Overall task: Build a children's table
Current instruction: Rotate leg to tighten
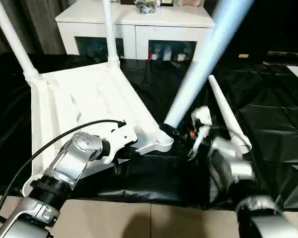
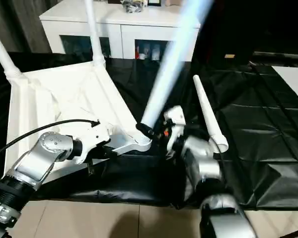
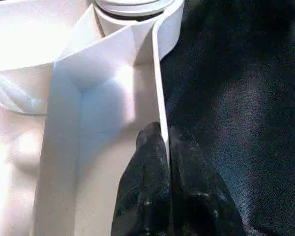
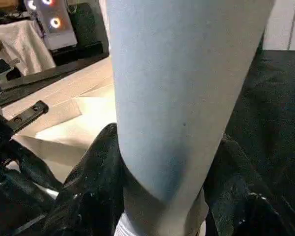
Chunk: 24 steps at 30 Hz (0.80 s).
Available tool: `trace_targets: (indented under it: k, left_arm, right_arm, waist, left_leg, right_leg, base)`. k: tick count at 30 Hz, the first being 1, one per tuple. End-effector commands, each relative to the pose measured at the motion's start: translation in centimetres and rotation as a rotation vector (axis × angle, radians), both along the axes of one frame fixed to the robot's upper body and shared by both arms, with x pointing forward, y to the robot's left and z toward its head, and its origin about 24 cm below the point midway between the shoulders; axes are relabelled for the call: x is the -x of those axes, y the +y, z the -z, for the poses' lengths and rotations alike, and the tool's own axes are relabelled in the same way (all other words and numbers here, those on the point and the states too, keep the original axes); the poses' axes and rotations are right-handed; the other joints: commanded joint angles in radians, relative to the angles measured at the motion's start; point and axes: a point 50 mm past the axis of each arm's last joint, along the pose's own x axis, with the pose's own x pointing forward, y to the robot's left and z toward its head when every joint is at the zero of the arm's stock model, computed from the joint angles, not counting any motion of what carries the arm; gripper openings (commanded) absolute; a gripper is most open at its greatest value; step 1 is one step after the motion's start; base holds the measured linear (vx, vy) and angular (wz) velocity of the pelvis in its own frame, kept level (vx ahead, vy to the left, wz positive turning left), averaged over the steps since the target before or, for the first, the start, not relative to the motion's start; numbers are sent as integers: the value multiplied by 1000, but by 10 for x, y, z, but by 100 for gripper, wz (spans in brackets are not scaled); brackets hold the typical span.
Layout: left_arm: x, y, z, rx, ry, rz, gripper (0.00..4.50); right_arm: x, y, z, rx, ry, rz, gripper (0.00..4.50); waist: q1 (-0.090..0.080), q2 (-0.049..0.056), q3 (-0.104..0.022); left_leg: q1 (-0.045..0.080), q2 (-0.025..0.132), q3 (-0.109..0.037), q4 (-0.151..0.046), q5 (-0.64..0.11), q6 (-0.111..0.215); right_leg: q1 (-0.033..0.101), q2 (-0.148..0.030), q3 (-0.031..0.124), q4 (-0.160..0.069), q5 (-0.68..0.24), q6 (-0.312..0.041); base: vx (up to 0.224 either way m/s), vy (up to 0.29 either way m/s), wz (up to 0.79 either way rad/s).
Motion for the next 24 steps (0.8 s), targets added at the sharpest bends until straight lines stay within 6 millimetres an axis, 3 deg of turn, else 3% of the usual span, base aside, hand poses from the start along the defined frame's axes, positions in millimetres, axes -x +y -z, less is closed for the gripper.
trace_targets:
  k: [1, 2, 3, 5, 6, 10, 11, 13, 19, 21, 24]
  left_arm:
    - [6, -11, 1, 0, 17, 100, 0]
    - [6, -11, 0, 0, 17, 100, 0]
    - [6, -11, 0, -1, 17, 102, 0]
    - [6, -11, 0, -2, 19, 103, 0]
    - [6, -11, 0, -7, 20, 107, 0]
    - [6, -11, 1, -8, 20, 106, 0]
    - [6, -11, 1, -7, 20, 106, 0]
    - [6, -11, 1, -6, 18, 100, 0]
    - [7, -11, 2, -3, 22, 90, 0]
    - [7, -11, 2, -3, 22, 89, 0]
    - [6, -10, 2, -4, 23, 87, 0]
  right_arm:
    - [17, -23, 39, 71, 172, 147, 188]
    - [18, -23, 40, 68, 174, 154, 188]
    - [20, -23, 42, 77, 179, 149, 188]
    - [22, -22, 45, 97, 183, 137, 188]
    - [29, -16, 51, 211, 184, 44, 188]
    - [36, -10, 55, 317, 203, -79, 188]
    - [37, -10, 56, 332, 205, -99, 188]
    - [41, -6, 58, 394, 224, -186, 188]
    - [43, 2, 55, 430, 297, -303, 188]
    - [42, 3, 54, 421, 310, -311, 188]
    - [32, 2, 45, 392, 339, -298, 188]
  waist:
    - [-13, 25, -45]
    - [-12, 24, -47]
    - [-11, 30, -47]
    - [-12, 27, -46]
    - [-12, 30, -46]
    - [-12, 27, -45]
    - [-14, 17, -42]
    - [-12, 19, -43]
    - [-13, 11, -38]
    - [-13, 10, -35]
    - [-15, 10, -42]
  left_leg:
    - [12, 47, -21, -82, -257, 6]
    - [12, 47, -21, -82, -255, 6]
    - [10, 46, -22, -81, -244, 11]
    - [10, 46, -21, -82, -247, 14]
    - [9, 45, -21, -82, -250, 14]
    - [8, 45, -22, -82, -240, 18]
    - [7, 45, -20, -84, -255, 19]
    - [8, 46, -22, -86, -263, 17]
    - [14, 47, -24, -92, -300, 8]
    - [22, 47, -24, -95, -355, 0]
    - [20, 48, -27, -96, -322, -7]
  right_leg:
    - [41, -52, 42, -52, -116, -247]
    - [42, -53, 42, -50, -111, -247]
    - [44, -54, 42, -48, -98, -249]
    - [44, -53, 41, -50, -106, -246]
    - [44, -53, 41, -51, -115, -244]
    - [44, -52, 40, -53, -141, -228]
    - [43, -52, 41, -59, -174, -219]
    - [43, -55, 43, -61, -210, -206]
    - [40, -52, 45, -65, -247, -191]
    - [35, -55, 47, -76, -324, -176]
    - [40, -54, 47, -69, -280, -185]
  base:
    - [0, 0, 0]
    - [0, 0, 0]
    - [0, 0, 0]
    - [0, 0, 0]
    - [0, 0, 0]
    - [0, 0, 0]
    - [0, 0, 0]
    - [0, 0, 0]
    - [0, 0, 0]
    - [0, 0, 0]
    - [0, 0, 0]
